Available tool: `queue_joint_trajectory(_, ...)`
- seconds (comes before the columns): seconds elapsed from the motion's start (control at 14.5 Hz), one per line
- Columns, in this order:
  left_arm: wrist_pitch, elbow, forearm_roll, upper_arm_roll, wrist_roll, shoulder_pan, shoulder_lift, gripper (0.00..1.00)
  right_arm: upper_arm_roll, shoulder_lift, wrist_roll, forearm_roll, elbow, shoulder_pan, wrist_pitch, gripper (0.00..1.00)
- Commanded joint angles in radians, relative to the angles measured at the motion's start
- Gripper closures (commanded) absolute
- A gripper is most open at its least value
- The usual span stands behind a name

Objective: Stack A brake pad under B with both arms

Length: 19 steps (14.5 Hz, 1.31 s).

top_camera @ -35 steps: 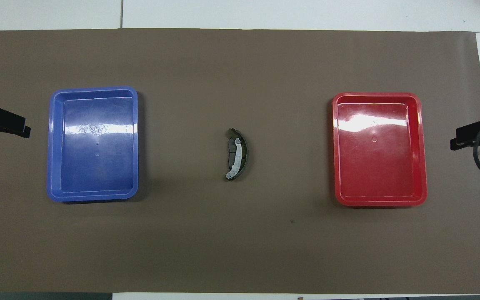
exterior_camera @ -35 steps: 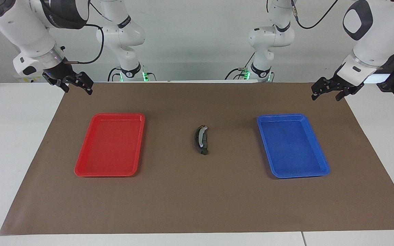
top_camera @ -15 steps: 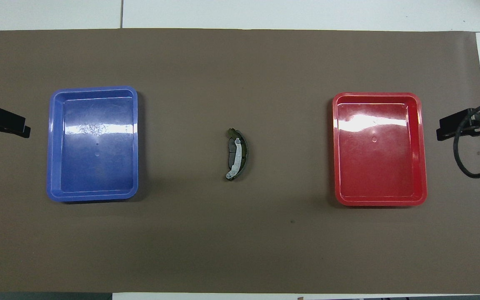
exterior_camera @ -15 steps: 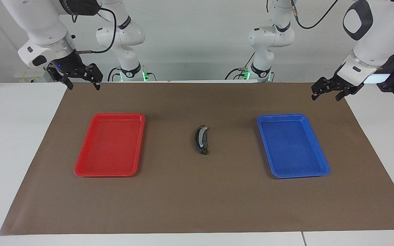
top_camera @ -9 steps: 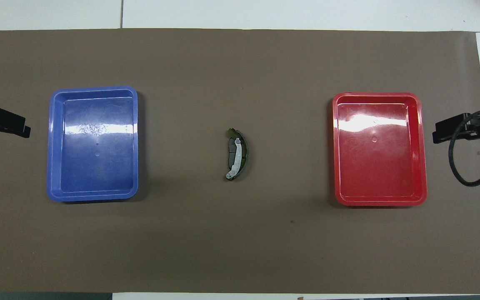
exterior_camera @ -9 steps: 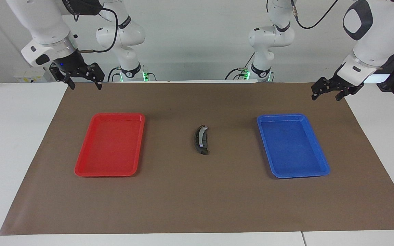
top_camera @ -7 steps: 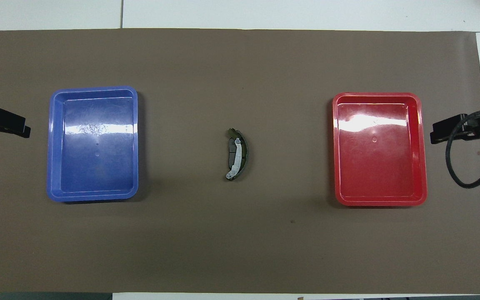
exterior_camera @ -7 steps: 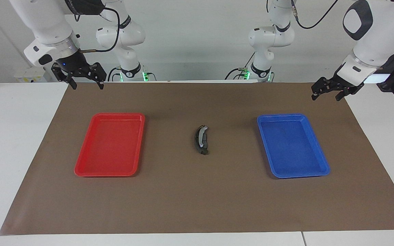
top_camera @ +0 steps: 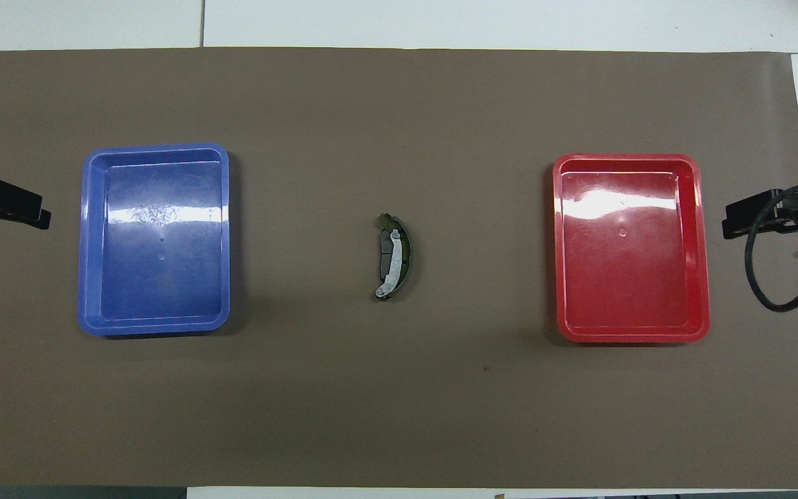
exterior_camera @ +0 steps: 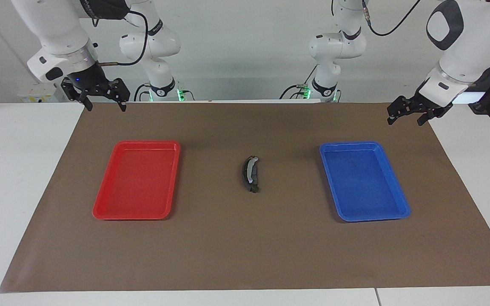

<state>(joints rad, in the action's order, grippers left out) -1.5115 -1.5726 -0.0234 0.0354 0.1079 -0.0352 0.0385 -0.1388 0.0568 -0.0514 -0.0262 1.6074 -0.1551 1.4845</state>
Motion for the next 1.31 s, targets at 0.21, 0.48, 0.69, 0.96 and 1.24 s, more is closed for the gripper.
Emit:
queue_joint_trajectory(0.21,0.016,-0.003,-0.001,-0.005,0.013,0.008,-0.008,0.0,0.007,0.023,-0.007,0.003,0.028,0.008,-0.009,0.0)
queue_joint_trajectory(0.48,0.016,-0.003,-0.001,-0.005,0.013,0.008,-0.008,0.0,0.007,0.023,-0.012,0.005,0.028,0.003,-0.015,0.0)
queue_joint_trajectory(0.69,0.016,-0.003,-0.001,-0.005,0.013,0.008,-0.008,0.0,0.005,0.025,-0.012,0.005,0.028,0.003,-0.015,0.0)
queue_joint_trajectory(0.96,0.016,-0.003,-0.001,-0.005,0.013,0.008,-0.008,0.0,0.007,0.025,-0.01,0.005,0.028,0.003,-0.015,0.0)
queue_joint_trajectory(1.24,0.016,-0.003,-0.001,-0.005,0.013,0.008,-0.008,0.0,0.007,0.025,-0.008,0.005,0.028,0.003,-0.015,0.0)
